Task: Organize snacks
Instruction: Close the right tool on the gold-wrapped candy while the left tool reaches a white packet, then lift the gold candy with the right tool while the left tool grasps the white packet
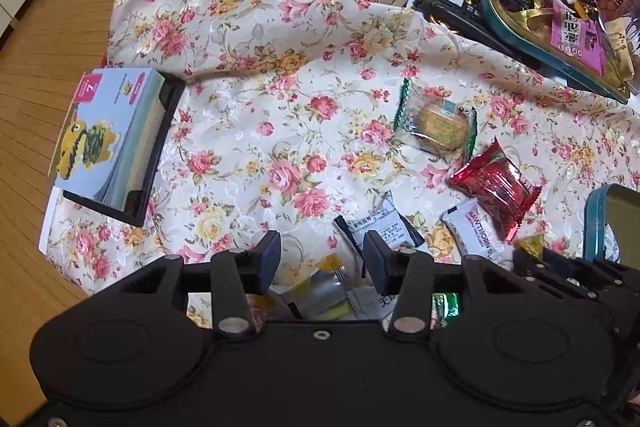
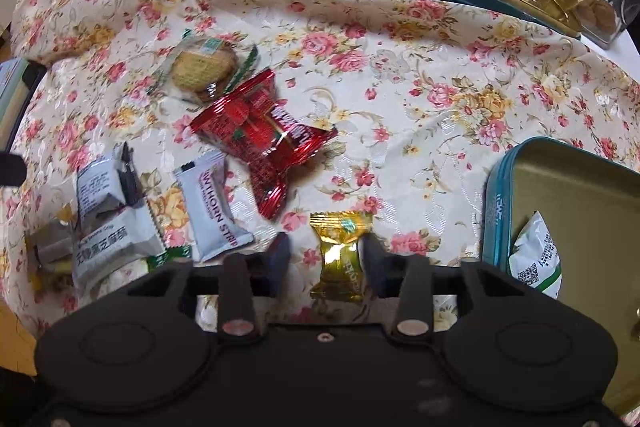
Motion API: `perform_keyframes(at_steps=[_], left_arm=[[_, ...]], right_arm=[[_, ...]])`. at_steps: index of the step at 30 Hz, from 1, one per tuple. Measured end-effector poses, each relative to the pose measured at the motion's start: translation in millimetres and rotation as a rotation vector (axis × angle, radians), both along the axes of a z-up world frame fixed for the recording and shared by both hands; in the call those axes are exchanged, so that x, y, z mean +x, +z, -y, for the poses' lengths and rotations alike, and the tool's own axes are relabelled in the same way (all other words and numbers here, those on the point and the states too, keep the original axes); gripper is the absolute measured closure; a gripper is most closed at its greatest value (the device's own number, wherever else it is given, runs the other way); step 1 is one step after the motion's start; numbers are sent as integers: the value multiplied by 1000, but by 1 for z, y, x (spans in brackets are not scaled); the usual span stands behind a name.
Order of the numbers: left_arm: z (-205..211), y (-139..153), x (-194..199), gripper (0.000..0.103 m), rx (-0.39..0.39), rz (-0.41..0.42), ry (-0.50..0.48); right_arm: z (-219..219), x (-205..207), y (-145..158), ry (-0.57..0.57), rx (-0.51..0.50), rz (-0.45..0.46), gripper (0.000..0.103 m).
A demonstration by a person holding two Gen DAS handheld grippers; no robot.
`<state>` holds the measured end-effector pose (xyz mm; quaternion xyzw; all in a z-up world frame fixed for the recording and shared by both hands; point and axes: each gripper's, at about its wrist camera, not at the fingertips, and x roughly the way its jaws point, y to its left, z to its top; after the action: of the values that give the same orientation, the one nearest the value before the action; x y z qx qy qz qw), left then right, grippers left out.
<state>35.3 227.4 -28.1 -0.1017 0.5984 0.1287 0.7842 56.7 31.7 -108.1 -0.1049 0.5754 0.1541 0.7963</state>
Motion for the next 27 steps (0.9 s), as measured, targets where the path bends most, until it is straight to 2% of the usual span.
perform_keyframes(at_steps=[4,6,12,15,18,22,27], left_arm=[[-4,-4,0,49,-14,-10,9],[-6,-5,-1,49,-26,-13,16],[-1,-8,2,49,-14,-4,9],[2,-9,6,49,-54,2,17],[6,-7,10,49,-91,33,22],[18,-5,16,49,-59,74,24],[34,-18,24,49,-66,49,4]], right_arm=[[-2,-5,1,42,-7,7,84],[-1,-4,3,38,9,-24,84],[7,1,35,-43,159,-68,84],[10,3,62,-83,256,-77,84],[15,3,88,-110,339,-57,84],[22,0,119,-134,410,0,84],[31,-3,140,-144,456,45,84]])
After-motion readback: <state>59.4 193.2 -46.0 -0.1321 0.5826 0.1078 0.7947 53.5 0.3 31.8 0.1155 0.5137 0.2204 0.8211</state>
